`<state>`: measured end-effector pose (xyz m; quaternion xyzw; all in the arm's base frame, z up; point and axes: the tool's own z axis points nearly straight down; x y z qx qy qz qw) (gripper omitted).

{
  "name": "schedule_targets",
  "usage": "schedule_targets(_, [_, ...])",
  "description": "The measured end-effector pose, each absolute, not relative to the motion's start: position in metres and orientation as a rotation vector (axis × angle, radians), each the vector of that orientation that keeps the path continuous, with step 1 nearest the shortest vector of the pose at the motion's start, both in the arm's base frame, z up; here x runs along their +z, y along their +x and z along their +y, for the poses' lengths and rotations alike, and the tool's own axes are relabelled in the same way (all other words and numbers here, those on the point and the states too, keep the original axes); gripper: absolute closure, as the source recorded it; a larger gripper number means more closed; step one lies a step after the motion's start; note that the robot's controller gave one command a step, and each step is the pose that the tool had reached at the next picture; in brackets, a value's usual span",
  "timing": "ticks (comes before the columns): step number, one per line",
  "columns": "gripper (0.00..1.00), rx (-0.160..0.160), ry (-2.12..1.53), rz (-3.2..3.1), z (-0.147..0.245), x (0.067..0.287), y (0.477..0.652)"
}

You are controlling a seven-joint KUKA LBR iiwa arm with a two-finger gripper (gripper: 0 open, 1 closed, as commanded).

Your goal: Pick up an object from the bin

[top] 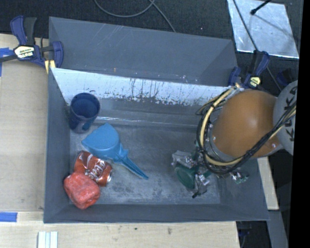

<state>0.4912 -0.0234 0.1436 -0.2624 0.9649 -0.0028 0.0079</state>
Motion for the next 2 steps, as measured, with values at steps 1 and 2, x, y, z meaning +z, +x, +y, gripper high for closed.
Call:
schedule_targets(1, [1.00,-0.006,-0.820,3.021,-0.023,0.153,0.490])
schedule_targets(2, [1.00,-0.006,-0.819,3.020,-0.023,0.167,0.490])
